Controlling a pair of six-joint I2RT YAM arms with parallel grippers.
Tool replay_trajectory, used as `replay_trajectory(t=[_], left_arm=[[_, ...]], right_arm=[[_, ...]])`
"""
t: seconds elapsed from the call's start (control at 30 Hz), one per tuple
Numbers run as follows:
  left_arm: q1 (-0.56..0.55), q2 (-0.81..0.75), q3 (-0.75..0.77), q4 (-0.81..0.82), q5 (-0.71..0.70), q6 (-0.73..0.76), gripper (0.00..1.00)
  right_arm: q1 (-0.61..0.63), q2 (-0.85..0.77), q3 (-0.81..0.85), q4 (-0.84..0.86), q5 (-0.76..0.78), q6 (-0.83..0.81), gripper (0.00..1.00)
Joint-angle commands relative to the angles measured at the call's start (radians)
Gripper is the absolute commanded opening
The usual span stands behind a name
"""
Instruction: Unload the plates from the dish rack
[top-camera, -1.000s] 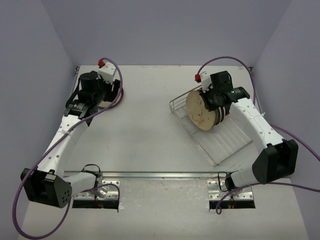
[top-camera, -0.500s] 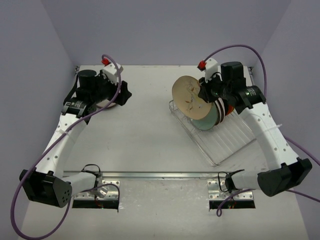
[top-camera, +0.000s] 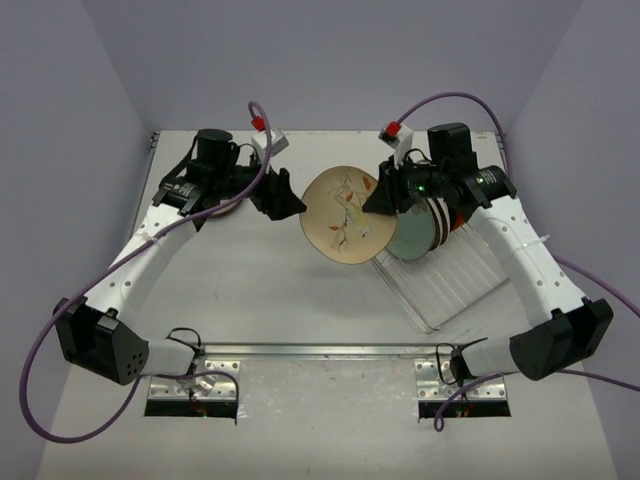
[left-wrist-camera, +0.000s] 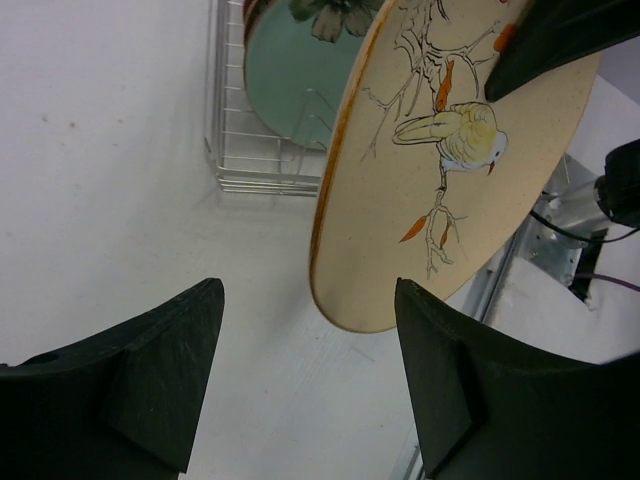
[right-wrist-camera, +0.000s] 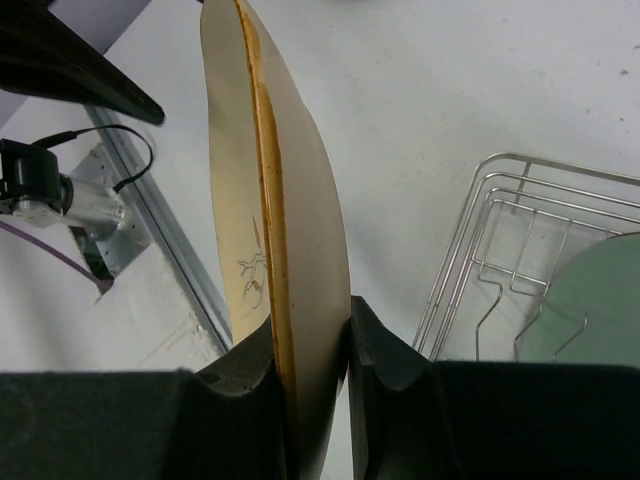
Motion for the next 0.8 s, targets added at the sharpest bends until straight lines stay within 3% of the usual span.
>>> replay_trajectory(t=[0.0, 0.1, 0.2, 0.47, 0.53, 0.6, 0.7, 0.77], left_arm=[[-0.053, 0.042, 0.038, -0.014, 0.101, -0.027, 0.66], [-0.067, 0.077, 0.040, -0.014, 0.155, -0.044, 0.63], [-0.068, 0.104, 0.037, -0.001, 0.237, -0.080, 0.53], [-0.043, 0.099, -0.013, 0.142, 0.390, -0.233, 0.03], [-0.002, 0.096, -0.043, 0.204, 0.451, -0.288, 0.00], [0.041, 0.095, -0.076, 0.255, 0.484, -0.366, 0.00], [0.156, 0.093, -0.131, 0.402, 0.548, -0.500, 0.00], [0.200, 0.093, -0.143, 0.418, 0.555, -0.527, 0.00]], right_arm=[[0.011, -0.026, 0.019, 0.162, -0.162, 0.058, 0.00], [0.013, -0.030, 0.002, 0.186, -0.191, 0.062, 0.00], [0.014, -0.040, -0.022, 0.215, -0.213, 0.079, 0.00], [0.015, -0.057, -0.085, 0.270, -0.195, 0.106, 0.01], [0.014, -0.053, -0.089, 0.271, -0.178, 0.119, 0.14], [0.014, -0.052, -0.089, 0.269, -0.157, 0.130, 0.46], [0.014, -0.049, -0.093, 0.264, -0.122, 0.147, 0.81], [0.013, -0.048, -0.092, 0.262, -0.082, 0.160, 0.93]])
